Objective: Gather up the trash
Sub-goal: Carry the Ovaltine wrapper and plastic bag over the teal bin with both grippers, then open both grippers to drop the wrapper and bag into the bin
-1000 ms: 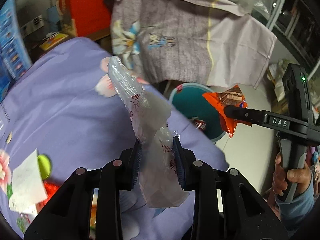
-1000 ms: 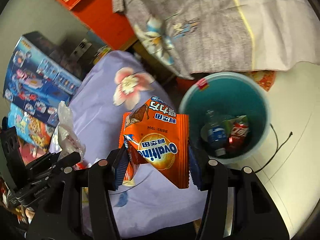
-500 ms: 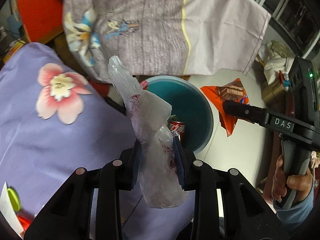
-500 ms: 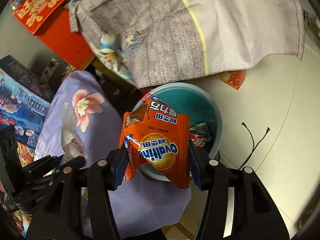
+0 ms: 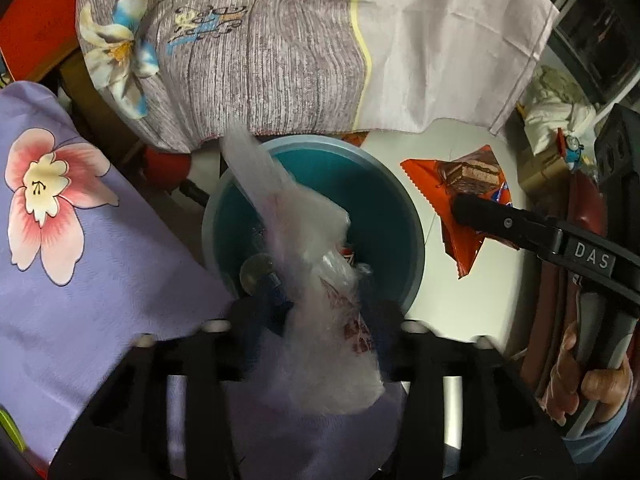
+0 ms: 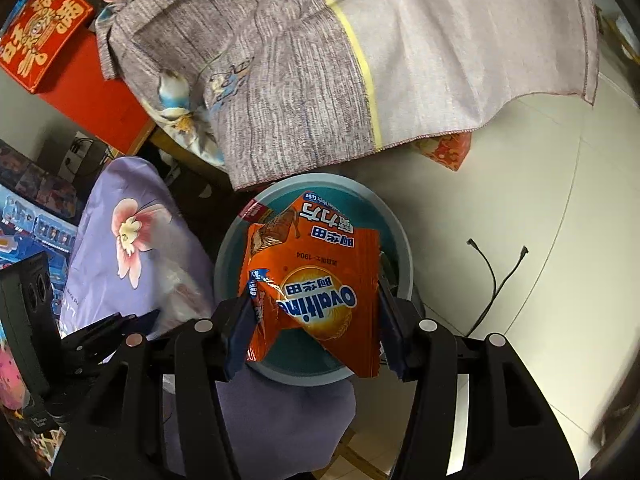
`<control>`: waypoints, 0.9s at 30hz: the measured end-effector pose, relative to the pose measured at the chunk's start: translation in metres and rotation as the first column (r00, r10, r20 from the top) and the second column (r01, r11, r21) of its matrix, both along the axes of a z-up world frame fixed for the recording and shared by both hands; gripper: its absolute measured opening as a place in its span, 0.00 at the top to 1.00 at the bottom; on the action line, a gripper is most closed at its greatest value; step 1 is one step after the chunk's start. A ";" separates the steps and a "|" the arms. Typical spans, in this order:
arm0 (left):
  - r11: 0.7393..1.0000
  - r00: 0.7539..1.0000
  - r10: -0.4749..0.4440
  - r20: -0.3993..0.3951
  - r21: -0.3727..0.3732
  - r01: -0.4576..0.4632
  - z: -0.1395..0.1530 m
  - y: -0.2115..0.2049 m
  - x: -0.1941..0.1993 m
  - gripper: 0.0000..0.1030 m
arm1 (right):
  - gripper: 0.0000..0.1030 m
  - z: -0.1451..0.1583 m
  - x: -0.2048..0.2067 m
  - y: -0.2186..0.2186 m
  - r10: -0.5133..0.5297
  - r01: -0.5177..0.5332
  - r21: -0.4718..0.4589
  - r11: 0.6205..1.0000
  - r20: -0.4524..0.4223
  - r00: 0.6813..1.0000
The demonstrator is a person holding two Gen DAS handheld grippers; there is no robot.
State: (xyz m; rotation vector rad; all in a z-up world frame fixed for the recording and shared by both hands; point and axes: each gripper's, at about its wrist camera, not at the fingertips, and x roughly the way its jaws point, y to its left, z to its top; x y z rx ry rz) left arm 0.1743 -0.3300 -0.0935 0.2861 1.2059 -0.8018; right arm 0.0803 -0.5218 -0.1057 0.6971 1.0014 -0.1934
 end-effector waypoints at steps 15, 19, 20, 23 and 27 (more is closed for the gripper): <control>0.998 0.998 0.056 0.003 0.012 -0.056 0.000 0.025 0.005 0.08 | 0.48 -0.014 0.030 0.014 0.046 -0.046 0.003 0.999 -0.035 0.998; 0.998 0.998 0.059 -0.010 0.016 -0.059 -0.001 0.029 0.005 0.07 | 0.46 -0.015 0.037 0.020 0.059 -0.059 -0.002 0.998 -0.039 0.998; 0.998 0.998 0.061 -0.011 0.016 -0.060 -0.001 0.029 0.006 0.07 | 0.46 -0.015 0.039 0.021 0.063 -0.063 -0.003 0.998 -0.040 0.997; 0.998 0.998 0.062 -0.013 0.012 -0.062 0.000 0.031 0.006 0.07 | 0.33 -0.014 0.044 0.026 0.080 -0.080 -0.009 0.997 -0.040 0.996; 0.998 0.998 0.065 -0.018 0.006 -0.065 0.001 0.033 0.007 0.07 | 0.26 -0.015 0.045 0.026 0.063 -0.063 0.002 0.998 -0.049 0.997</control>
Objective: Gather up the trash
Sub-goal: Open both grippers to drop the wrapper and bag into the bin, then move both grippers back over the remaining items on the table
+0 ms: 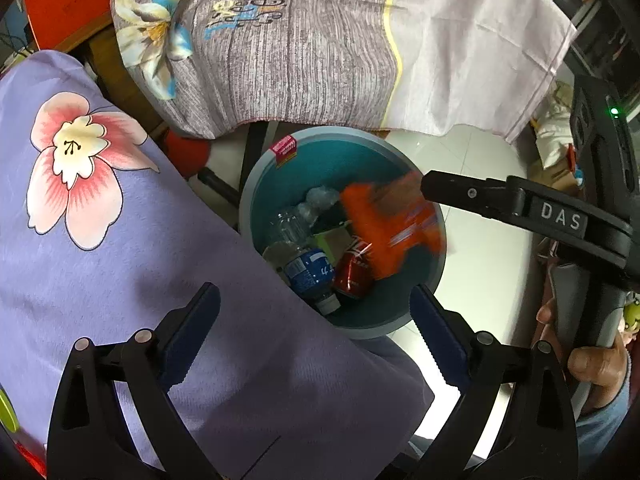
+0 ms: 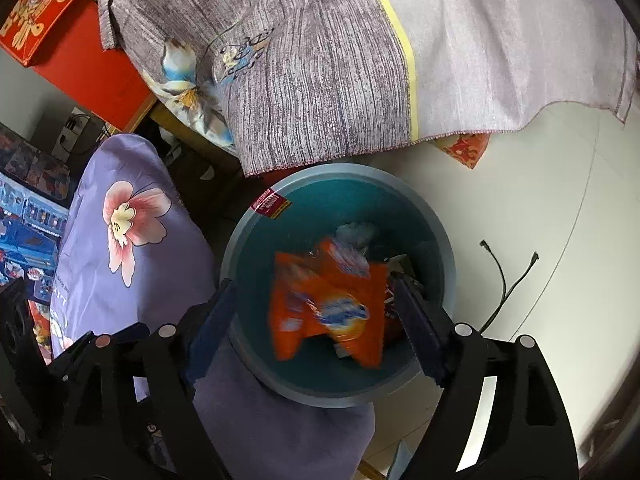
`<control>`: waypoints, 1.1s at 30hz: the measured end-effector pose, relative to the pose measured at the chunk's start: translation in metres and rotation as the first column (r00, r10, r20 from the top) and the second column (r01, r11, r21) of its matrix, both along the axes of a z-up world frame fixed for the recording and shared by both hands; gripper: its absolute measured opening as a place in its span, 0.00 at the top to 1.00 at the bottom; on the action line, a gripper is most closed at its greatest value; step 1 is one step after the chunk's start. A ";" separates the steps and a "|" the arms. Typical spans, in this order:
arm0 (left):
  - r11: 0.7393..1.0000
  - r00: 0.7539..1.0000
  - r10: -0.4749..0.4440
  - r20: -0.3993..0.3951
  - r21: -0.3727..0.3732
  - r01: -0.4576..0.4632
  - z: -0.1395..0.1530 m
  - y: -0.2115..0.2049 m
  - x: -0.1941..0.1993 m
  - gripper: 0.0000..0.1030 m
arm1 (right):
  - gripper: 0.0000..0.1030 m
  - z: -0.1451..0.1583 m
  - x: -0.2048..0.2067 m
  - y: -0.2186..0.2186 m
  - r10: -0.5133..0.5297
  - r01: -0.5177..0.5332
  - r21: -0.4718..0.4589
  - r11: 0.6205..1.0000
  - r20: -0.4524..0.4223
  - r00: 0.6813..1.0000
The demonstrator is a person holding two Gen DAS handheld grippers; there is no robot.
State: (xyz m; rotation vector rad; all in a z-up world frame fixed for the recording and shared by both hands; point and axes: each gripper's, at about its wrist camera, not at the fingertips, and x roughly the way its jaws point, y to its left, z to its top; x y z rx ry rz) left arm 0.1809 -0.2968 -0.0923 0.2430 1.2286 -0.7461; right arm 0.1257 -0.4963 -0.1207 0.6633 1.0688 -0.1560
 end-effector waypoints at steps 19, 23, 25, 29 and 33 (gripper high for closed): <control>0.999 0.999 0.030 -0.013 -0.018 -0.030 0.003 0.024 -0.006 0.06 | 0.21 -0.008 -0.007 0.013 -0.004 0.007 0.029 1.000 -0.087 0.996; 0.999 0.999 0.045 -0.017 -0.024 -0.045 0.006 0.031 -0.007 0.06 | 0.21 -0.001 -0.008 0.021 0.011 -0.010 0.017 1.000 -0.087 0.996; 0.998 0.999 0.052 -0.013 -0.027 -0.052 0.009 0.037 -0.009 0.06 | 0.18 0.003 -0.009 0.026 0.021 -0.021 0.005 1.000 -0.084 0.996; 0.997 0.998 0.069 0.006 -0.036 -0.069 0.017 0.051 -0.013 0.06 | 0.17 0.010 -0.008 0.040 0.050 -0.051 -0.009 0.999 -0.079 0.996; 0.993 0.994 0.108 0.016 -0.043 -0.107 0.023 0.077 -0.014 0.06 | 0.17 0.017 -0.005 0.060 0.081 -0.082 -0.010 0.997 -0.075 0.994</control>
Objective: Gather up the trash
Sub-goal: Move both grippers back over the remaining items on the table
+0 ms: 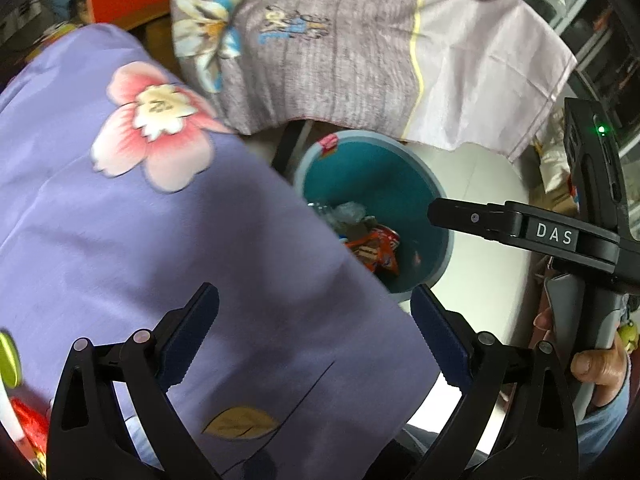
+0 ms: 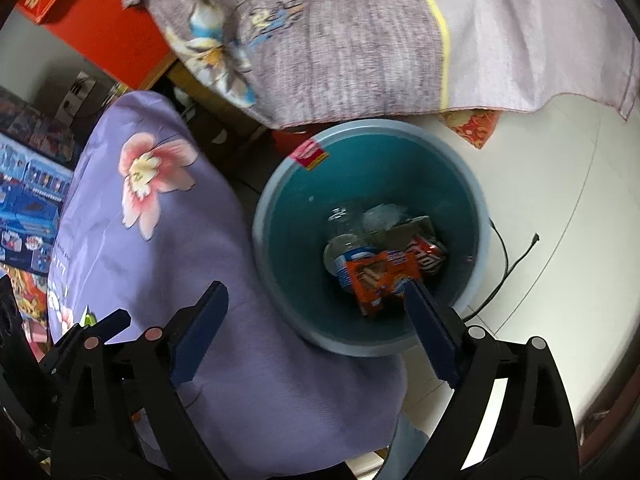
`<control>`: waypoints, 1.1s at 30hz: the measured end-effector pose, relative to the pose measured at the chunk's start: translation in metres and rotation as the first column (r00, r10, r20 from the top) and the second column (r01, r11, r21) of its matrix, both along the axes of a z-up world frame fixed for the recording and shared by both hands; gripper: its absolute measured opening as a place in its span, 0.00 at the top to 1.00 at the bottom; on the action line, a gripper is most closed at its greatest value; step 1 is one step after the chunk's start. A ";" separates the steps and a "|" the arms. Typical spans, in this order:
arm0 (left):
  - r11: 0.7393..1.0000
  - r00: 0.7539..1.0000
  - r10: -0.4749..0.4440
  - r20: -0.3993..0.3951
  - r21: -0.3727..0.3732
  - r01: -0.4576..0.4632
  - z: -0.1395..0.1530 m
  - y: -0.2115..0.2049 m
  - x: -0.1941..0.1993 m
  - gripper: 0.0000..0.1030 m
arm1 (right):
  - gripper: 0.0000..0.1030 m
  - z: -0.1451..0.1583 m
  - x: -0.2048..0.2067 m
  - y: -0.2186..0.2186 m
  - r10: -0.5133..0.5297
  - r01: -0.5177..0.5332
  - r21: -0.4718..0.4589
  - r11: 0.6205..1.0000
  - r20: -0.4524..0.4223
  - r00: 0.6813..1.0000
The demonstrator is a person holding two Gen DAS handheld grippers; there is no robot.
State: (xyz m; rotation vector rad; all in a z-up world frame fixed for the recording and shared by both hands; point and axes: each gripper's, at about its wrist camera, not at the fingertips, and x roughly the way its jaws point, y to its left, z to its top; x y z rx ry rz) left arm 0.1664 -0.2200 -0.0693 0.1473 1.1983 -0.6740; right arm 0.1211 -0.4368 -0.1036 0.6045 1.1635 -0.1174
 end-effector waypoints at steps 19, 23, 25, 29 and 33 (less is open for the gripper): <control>0.967 0.965 0.255 0.057 -0.021 -0.254 0.030 0.183 -0.018 0.06 | 0.17 0.040 0.023 0.157 0.254 -0.253 -0.035 0.967 0.020 0.967; 0.945 0.943 0.327 0.058 -0.031 -0.325 0.035 0.226 -0.026 0.06 | 0.17 0.042 0.030 0.194 0.315 -0.314 -0.042 0.948 0.008 0.949; 0.932 0.930 0.362 0.064 -0.040 -0.360 0.038 0.250 -0.031 0.05 | 0.17 0.045 0.034 0.218 0.353 -0.353 -0.045 0.935 0.005 0.935; 0.902 0.898 0.432 0.079 -0.048 -0.430 0.044 0.298 -0.042 0.05 | 0.17 0.051 0.040 0.265 0.433 -0.432 -0.059 0.900 0.002 0.901; 0.870 0.865 0.492 0.100 -0.038 -0.491 0.046 0.343 -0.053 0.05 | 0.17 0.056 0.046 0.311 0.504 -0.503 -0.066 0.862 0.002 0.864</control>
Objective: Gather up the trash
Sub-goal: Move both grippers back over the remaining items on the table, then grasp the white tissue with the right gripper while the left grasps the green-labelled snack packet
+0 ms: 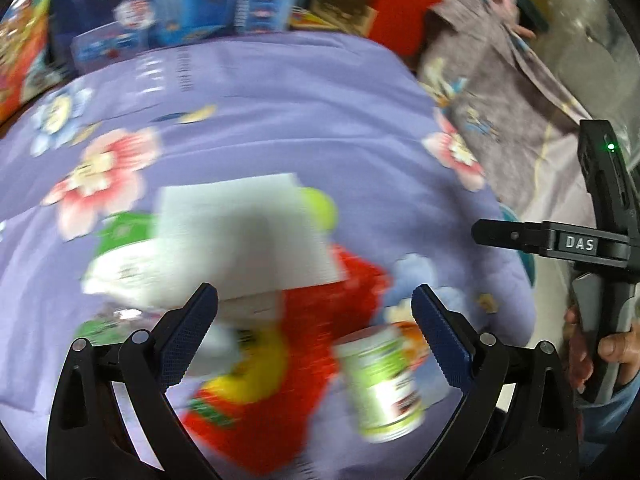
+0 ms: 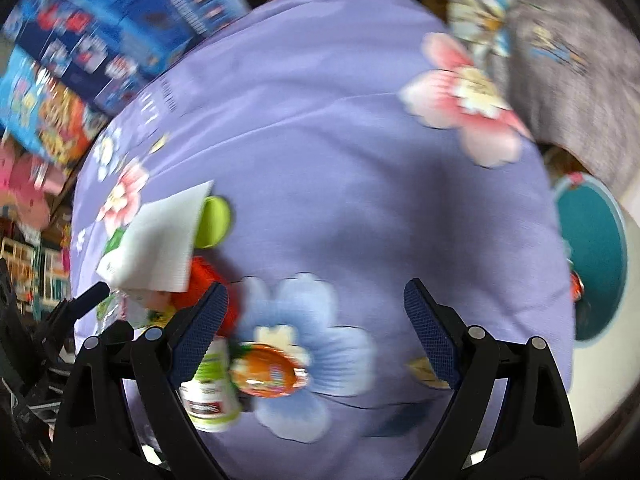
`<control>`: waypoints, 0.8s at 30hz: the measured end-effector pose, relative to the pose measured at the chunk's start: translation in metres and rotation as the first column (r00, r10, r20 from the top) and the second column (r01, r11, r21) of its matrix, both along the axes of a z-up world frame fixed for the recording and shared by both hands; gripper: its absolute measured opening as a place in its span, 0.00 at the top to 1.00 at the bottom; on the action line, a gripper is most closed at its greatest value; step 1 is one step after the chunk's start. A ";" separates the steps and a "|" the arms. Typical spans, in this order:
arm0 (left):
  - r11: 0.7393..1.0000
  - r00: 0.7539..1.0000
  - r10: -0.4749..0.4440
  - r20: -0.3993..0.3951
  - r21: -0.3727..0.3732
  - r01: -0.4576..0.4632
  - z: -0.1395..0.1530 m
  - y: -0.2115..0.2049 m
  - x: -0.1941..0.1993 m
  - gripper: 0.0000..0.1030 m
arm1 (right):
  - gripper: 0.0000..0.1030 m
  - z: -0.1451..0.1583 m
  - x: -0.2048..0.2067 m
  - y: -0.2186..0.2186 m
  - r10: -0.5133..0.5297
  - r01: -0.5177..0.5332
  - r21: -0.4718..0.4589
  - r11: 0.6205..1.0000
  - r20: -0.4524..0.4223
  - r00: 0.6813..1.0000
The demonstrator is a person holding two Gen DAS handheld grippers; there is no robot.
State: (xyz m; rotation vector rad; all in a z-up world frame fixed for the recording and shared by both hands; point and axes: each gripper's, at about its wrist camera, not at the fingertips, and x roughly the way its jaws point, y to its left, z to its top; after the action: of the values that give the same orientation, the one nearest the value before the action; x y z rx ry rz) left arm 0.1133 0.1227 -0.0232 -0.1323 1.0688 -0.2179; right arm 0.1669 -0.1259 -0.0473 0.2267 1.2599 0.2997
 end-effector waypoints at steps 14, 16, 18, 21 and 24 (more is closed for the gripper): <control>0.986 0.984 0.165 -0.065 0.013 -0.165 -0.034 0.118 -0.039 0.05 | 0.17 -0.023 0.002 0.084 0.123 -0.123 0.005 0.992 -0.081 0.989; 0.987 0.984 0.160 -0.078 0.013 -0.159 -0.041 0.122 -0.041 0.05 | 0.17 -0.023 0.003 0.091 0.132 -0.133 0.000 0.991 -0.083 0.988; 0.989 0.985 0.148 -0.085 0.009 -0.148 -0.046 0.124 -0.043 0.05 | 0.17 -0.022 0.005 0.100 0.147 -0.148 -0.006 0.989 -0.084 0.986; 0.992 0.988 0.124 -0.089 0.008 -0.124 -0.054 0.124 -0.042 0.05 | 0.17 -0.018 0.010 0.117 0.175 -0.176 -0.005 0.984 -0.075 0.982; 0.993 0.989 0.122 -0.085 0.009 -0.122 -0.060 0.125 -0.037 0.05 | 0.17 -0.011 0.015 0.136 0.204 -0.204 0.012 0.979 -0.053 0.977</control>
State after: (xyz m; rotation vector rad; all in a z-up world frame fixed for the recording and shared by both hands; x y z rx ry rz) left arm 0.0767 0.2482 -0.0834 -0.2045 1.1421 -0.1007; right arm 0.1824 0.0106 -0.0584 0.1114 1.3382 0.4772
